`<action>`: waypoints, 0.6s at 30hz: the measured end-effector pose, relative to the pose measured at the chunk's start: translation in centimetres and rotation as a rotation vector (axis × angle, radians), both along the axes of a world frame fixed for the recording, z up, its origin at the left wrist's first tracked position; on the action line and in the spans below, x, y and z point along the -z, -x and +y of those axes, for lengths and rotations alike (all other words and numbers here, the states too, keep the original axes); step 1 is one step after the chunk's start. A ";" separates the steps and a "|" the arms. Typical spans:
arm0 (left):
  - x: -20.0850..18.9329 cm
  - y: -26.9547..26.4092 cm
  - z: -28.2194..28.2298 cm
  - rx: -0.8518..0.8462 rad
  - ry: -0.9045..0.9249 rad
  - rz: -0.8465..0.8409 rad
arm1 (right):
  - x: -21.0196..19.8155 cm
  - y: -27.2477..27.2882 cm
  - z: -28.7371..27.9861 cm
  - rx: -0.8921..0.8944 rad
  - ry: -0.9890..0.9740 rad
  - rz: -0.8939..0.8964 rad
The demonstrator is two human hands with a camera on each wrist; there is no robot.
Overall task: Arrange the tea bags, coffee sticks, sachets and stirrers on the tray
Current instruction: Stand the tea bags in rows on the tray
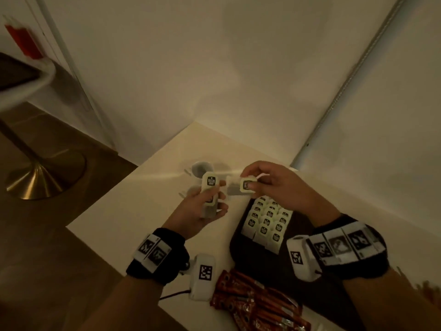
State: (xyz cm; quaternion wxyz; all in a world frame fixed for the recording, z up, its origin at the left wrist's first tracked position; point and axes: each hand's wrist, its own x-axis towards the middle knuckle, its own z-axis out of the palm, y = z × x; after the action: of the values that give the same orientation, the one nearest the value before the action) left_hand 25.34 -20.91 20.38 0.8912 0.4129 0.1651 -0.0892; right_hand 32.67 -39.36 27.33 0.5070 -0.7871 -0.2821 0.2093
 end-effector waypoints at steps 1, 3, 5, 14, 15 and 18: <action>-0.6 -0.5 -0.8 -0.020 0.036 0.000 | -1.0 0.0 -0.6 -0.016 0.045 -0.061; -1.6 -1.3 -2.2 -0.026 0.059 -0.021 | -2.9 -0.1 -1.6 -0.021 0.138 -0.179; -2.4 -1.8 -3.3 0.011 0.058 -0.069 | -4.5 0.0 -2.2 0.013 0.195 -0.257; -4.9 -1.9 -6.5 0.130 -0.189 -0.345 | -8.7 0.8 -1.9 0.017 0.406 -0.524; -5.1 -1.9 -6.6 0.120 -0.198 -0.359 | -8.8 0.9 -1.9 0.025 0.404 -0.538; -5.6 -2.0 -6.8 0.051 -0.152 -0.375 | -9.0 1.1 -1.9 0.065 0.324 -0.548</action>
State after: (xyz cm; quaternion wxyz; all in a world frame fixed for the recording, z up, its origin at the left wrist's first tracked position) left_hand 27.37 -27.71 25.95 0.8700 0.4926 -0.0081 -0.0207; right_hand 31.56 -41.28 36.30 0.2865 -0.8934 -0.3458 0.0156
